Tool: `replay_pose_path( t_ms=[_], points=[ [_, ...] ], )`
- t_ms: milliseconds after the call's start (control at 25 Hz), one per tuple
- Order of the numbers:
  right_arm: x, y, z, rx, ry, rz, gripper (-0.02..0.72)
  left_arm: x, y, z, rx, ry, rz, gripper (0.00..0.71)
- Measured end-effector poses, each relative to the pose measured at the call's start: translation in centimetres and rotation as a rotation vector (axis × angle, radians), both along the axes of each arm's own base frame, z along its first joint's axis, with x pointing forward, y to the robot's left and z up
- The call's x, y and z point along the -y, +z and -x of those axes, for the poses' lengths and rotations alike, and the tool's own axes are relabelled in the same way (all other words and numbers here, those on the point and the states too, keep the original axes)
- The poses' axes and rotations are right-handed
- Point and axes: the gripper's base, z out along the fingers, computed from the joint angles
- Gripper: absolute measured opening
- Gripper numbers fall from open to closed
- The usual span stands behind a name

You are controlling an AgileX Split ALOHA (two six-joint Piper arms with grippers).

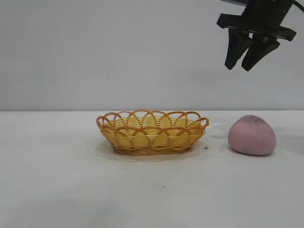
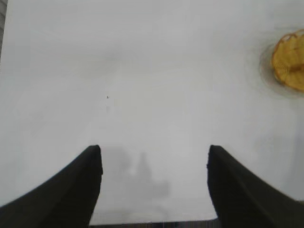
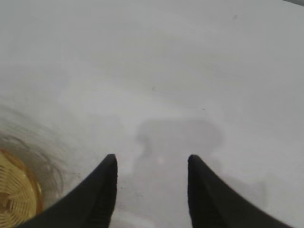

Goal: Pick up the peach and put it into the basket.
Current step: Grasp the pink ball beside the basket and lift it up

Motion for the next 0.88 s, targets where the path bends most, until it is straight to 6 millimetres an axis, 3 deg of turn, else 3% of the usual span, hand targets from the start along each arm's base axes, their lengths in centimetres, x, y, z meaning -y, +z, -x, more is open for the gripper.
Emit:
replay_pose_path(
  t_ms=[200, 360, 480, 880],
  points=[
    [0.0, 0.0, 0.0, -0.002, 0.001, 0.0, 0.328, 0.3, -5.2, 2.9, 0.016, 0.003, 0.004, 0.463],
    [0.0, 0.0, 0.0, -0.002, 0.001, 0.0, 0.328, 0.4, -7.5, 4.5, 0.099, -0.005, 0.0, 0.463],
    [0.0, 0.0, 0.1, -0.009, 0.004, 0.002, 0.328, 0.6, -8.4, 5.5, 0.153, -0.007, 0.003, 0.463],
    [0.0, -0.2, 0.4, -0.042, 0.02, 0.013, 0.328, 0.6, -8.8, 8.6, 0.304, -0.006, -0.045, 0.463]
  ],
)
